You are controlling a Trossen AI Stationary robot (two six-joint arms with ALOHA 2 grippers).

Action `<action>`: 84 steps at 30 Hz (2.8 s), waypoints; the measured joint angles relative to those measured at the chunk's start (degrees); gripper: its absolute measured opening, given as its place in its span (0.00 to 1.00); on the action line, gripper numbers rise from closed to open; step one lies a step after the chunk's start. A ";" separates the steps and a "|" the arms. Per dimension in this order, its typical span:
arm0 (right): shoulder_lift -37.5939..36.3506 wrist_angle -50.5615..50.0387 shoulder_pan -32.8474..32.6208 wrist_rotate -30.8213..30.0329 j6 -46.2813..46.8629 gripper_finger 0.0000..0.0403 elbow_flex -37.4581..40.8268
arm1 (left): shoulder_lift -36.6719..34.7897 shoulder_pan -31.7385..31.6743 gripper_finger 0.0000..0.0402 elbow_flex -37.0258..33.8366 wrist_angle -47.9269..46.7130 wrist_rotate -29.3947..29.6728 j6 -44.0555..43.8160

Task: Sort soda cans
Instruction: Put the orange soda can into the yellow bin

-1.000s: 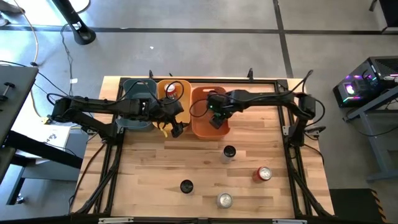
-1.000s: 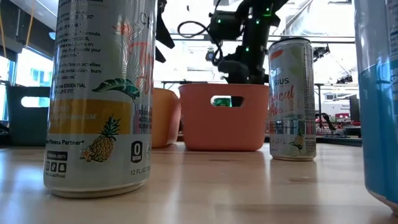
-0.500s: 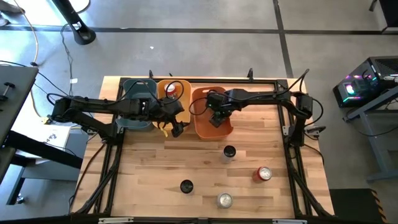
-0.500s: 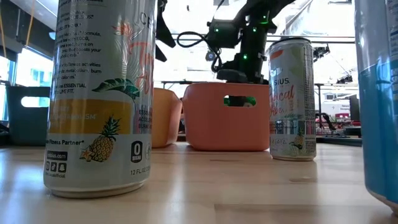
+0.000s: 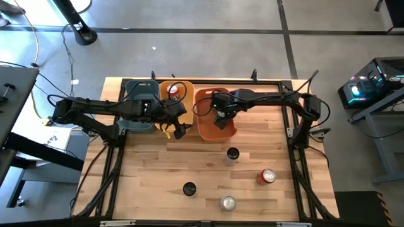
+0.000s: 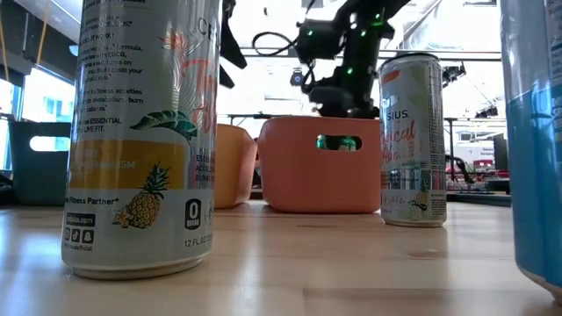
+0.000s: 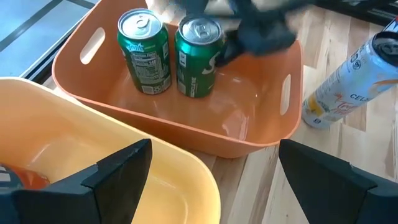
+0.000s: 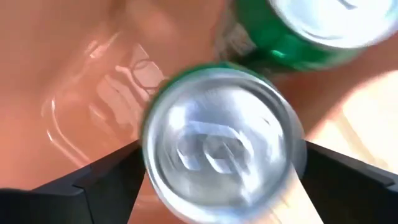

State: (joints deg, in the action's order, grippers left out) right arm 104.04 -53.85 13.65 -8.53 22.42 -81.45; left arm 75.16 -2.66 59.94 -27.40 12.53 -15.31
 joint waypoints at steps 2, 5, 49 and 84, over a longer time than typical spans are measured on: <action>-2.01 -1.84 0.35 -0.19 -0.92 0.96 0.00 | 0.00 0.00 0.86 0.00 -0.20 0.00 0.42; -5.37 -3.30 1.23 -0.23 -1.73 0.96 0.00 | -0.13 0.00 0.86 0.00 0.38 -0.01 0.53; -27.03 -25.50 -28.73 7.43 21.12 0.96 4.87 | -24.58 16.87 0.86 -17.16 6.63 2.03 -30.72; -25.90 -17.44 -53.94 7.94 79.66 0.96 13.00 | -19.76 11.67 0.86 -17.16 9.76 -4.96 -24.92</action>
State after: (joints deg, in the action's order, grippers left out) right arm 78.14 -71.29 -40.29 -0.59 102.08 -68.45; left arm 55.40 9.02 42.78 -17.64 7.58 -40.23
